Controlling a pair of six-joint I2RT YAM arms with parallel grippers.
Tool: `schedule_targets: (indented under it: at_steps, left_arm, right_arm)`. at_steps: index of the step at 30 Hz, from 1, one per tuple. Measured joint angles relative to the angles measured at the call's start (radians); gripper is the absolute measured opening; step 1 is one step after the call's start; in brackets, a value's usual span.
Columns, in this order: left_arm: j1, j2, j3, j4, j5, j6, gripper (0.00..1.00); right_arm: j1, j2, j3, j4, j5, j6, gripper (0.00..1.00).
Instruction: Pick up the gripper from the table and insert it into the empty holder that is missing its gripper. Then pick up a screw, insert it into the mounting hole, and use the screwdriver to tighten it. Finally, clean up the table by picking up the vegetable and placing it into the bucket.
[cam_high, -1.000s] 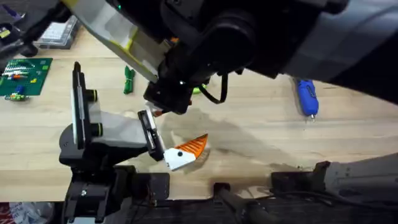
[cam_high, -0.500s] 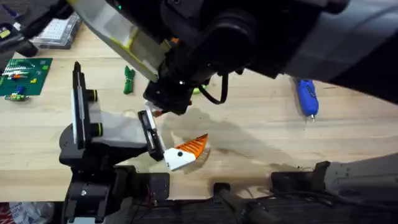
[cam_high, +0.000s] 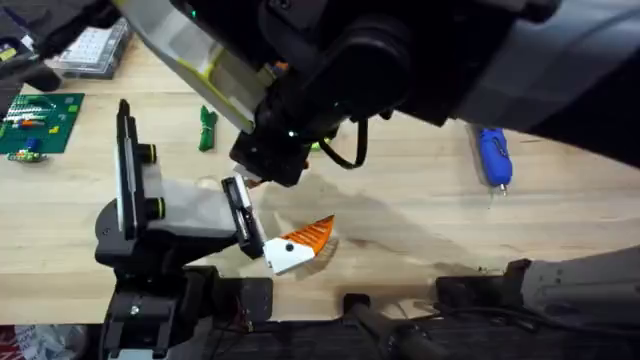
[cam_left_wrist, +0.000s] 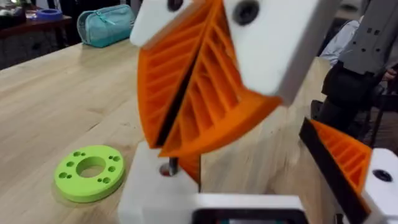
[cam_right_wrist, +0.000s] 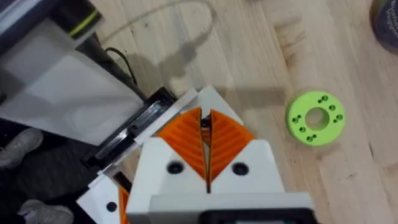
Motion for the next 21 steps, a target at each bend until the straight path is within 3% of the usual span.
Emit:
schedule_targets:
  at_steps: [21]
  left_arm:
    - [0.000, 0.000, 0.000, 0.000, 0.000, 0.000, 0.986]
  right_arm:
    - [0.000, 0.017, 0.000, -0.005, 0.000, 0.000, 0.009]
